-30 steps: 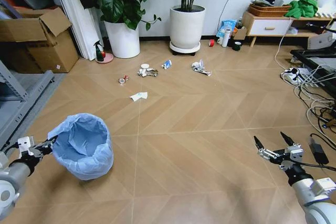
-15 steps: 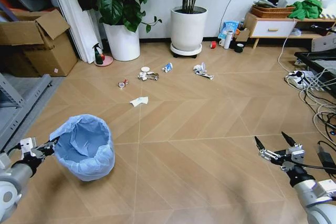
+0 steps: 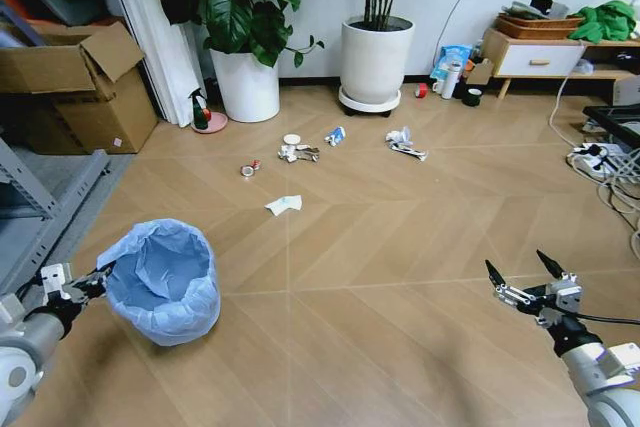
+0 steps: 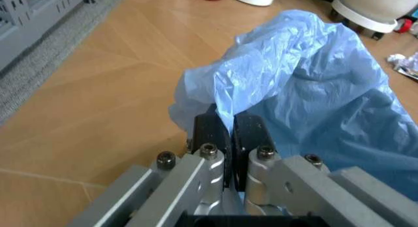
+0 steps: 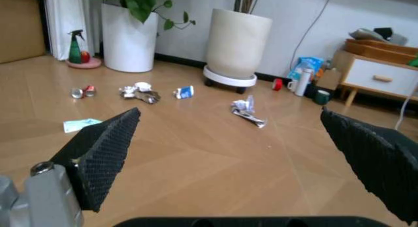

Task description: Pick up the trash bin and place the garbage on the floor into it.

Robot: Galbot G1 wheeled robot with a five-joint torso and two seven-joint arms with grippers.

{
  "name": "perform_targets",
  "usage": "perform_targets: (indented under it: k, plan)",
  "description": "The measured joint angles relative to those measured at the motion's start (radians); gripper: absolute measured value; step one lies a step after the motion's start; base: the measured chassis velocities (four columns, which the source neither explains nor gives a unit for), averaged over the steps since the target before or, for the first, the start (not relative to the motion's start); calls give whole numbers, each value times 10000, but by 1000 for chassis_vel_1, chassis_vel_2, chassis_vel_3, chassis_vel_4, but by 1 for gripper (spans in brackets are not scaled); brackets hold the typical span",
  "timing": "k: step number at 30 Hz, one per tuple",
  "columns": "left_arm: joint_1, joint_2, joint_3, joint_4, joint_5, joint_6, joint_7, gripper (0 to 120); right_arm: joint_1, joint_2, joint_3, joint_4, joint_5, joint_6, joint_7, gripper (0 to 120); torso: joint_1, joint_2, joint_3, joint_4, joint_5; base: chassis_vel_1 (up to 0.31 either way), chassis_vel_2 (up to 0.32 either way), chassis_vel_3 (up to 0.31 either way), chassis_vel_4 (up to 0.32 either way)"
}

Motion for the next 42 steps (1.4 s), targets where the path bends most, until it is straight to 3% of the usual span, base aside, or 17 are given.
perform_targets:
  k: [20, 42]
  plan:
    - [58, -58, 24, -29, 80, -29, 38, 0, -38, 24, 71, 36, 39, 49, -150, 100, 0, 0, 0, -4, 4, -65, 266, 67, -271]
    - [86, -211, 54, -35, 198, -76, 73, 0, -46, 28, 100, 43, 33, 201, -248, 100, 0, 0, 0, 0, 9, -100, 349, 103, -345]
